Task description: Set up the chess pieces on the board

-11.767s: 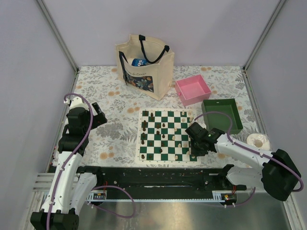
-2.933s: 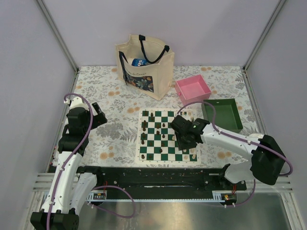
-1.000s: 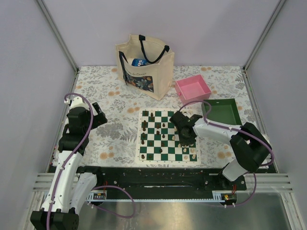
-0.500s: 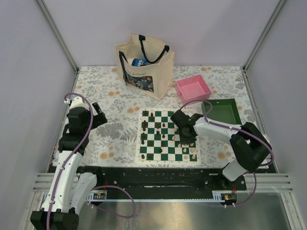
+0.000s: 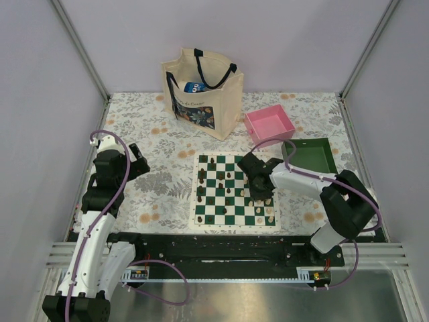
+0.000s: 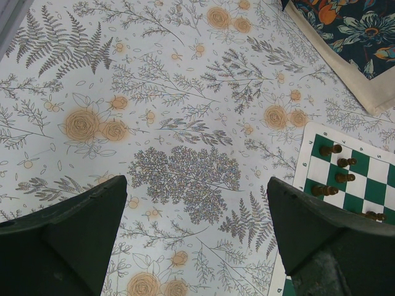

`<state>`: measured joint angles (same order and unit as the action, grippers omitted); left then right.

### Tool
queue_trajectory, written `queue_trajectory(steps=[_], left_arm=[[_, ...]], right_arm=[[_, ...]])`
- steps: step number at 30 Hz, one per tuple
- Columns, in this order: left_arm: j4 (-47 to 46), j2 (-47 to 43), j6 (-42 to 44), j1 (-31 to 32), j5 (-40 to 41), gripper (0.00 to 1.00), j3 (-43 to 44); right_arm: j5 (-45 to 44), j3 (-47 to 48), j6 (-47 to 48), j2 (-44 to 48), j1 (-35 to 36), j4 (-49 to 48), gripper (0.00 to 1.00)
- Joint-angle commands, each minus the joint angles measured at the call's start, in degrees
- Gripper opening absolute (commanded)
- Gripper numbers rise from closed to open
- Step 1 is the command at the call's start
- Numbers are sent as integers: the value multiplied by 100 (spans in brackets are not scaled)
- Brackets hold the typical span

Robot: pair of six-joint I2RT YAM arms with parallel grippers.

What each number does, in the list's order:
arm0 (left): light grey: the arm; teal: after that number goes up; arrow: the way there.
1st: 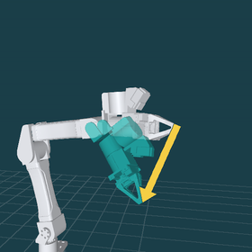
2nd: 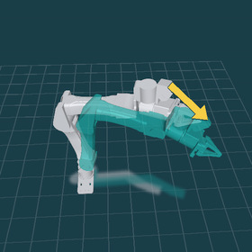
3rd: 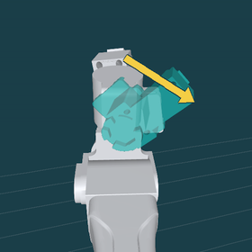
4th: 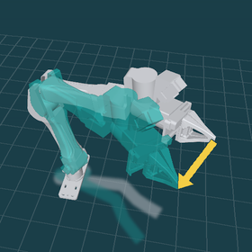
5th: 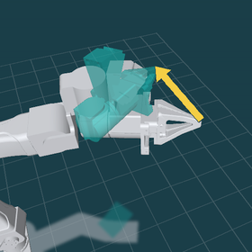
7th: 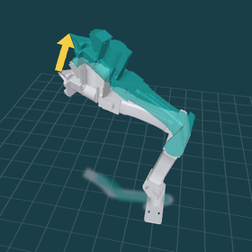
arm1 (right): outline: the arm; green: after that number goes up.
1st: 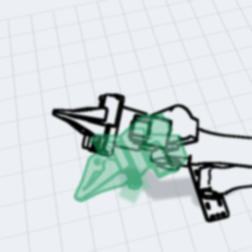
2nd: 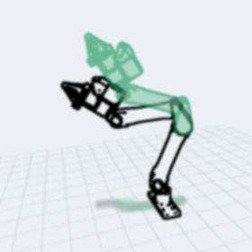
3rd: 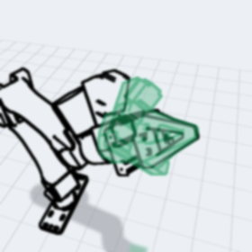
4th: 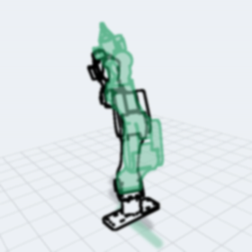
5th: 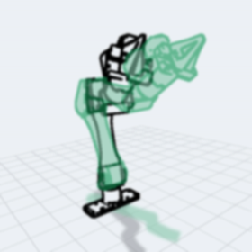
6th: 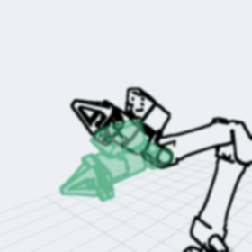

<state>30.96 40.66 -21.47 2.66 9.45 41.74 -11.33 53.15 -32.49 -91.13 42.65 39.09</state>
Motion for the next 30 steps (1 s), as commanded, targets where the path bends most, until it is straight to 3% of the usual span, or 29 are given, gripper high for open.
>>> queue_trajectory(steps=[1, 10, 15, 30], left_arm=[[-222, -41, -15, -37, 4, 99, 98], [-231, -85, -15, -37, 13, 99, 89], [-240, -76, -15, -37, 21, 99, 107], [-222, -59, -23, -37, -5, 99, 107]], right_arm=[[-80, 345, 146, 333, -38, 11, 38], [131, 662, 463, 649, -46, 231, 40], [658, 575, 411, 535, -12, 117, 41], [940, 302, 226, 87, 85, -129, 41]])
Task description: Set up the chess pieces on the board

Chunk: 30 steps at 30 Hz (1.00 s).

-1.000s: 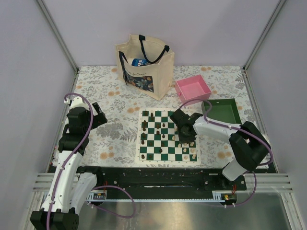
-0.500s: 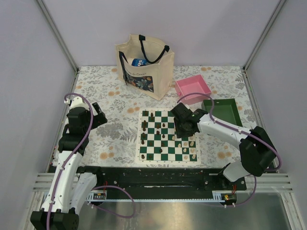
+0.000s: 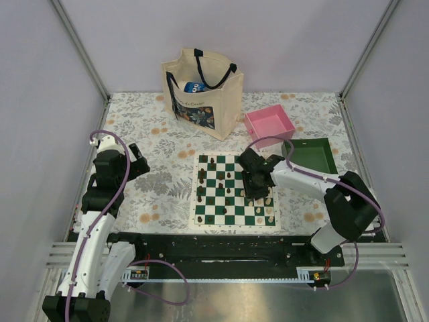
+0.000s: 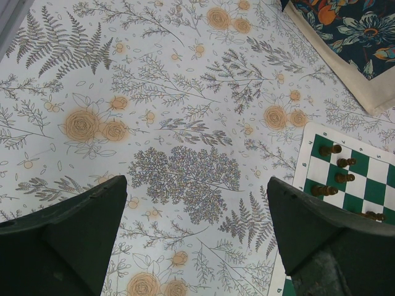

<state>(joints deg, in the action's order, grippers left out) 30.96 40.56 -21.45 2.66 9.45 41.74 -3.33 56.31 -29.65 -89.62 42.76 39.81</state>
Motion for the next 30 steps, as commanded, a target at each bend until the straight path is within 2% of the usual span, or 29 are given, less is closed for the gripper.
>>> queue_trajectory(steps=[1, 18, 30], left_arm=[[-231, -48, -26, -37, -14, 99, 98], [-231, -39, -26, -37, -22, 99, 107], [-231, -39, -26, -37, -14, 99, 98]], right_arm=[[175, -15, -59, -81, 66, -202, 41], [166, -68, -120, -284, 153, -123, 41], [114, 20, -50, -328, 162, -96, 27]])
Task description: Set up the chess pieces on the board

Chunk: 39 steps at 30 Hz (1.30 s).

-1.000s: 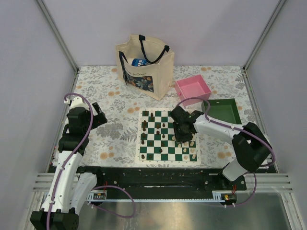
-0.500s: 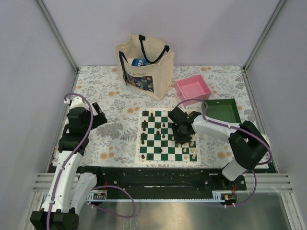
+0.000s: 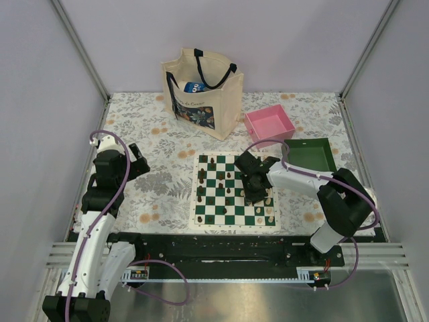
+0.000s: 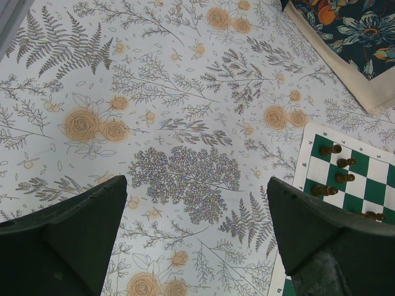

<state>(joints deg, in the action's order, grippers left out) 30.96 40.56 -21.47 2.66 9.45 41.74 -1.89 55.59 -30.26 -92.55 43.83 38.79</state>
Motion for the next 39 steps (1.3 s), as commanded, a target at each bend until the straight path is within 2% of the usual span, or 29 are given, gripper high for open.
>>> queue_trajectory(steps=[1, 9, 19, 39], left_arm=[[-222, -39, -23, -37, -14, 99, 98], [-231, -57, -15, -37, 13, 99, 89], [-231, -83, -15, -37, 4, 99, 98], [-231, -74, -15, -37, 4, 99, 98]], right_arm=[[-22, 109, 20, -26, 46, 15, 26], [-504, 355, 90, 255, 20, 173, 23], [-804, 330, 336, 150, -349, 95, 24], [-602, 136, 486, -184, -710, -275, 26]])
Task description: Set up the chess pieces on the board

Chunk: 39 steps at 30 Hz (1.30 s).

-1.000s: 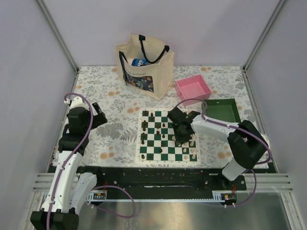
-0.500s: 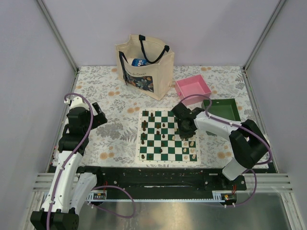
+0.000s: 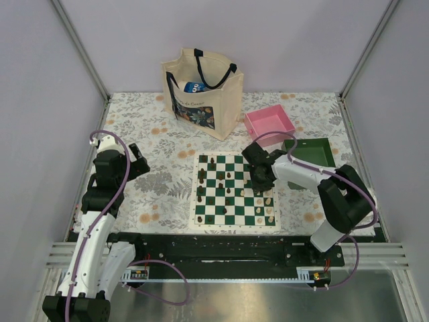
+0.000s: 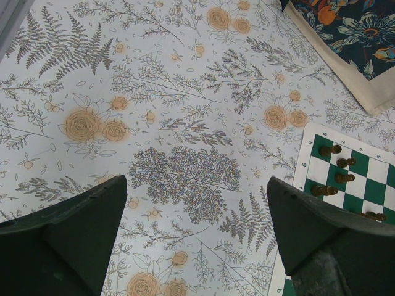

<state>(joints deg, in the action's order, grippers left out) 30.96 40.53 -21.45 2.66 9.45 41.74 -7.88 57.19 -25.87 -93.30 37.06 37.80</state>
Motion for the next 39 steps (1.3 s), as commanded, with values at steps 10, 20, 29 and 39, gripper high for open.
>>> queue_trajectory(steps=[10, 20, 29, 39], left_arm=[[-231, -54, -17, -37, 13, 99, 89], [-231, -63, -26, -37, 21, 99, 98], [-231, -107, -26, -37, 30, 99, 89], [-222, -125, -26, -46, 30, 99, 80]], right_arm=[[59, 117, 46, -14, -32, -36, 37], [58, 811, 275, 505, -41, 403, 42], [963, 873, 56, 242, 64, 158, 43], [982, 943, 11, -285, 363, 52, 45]])
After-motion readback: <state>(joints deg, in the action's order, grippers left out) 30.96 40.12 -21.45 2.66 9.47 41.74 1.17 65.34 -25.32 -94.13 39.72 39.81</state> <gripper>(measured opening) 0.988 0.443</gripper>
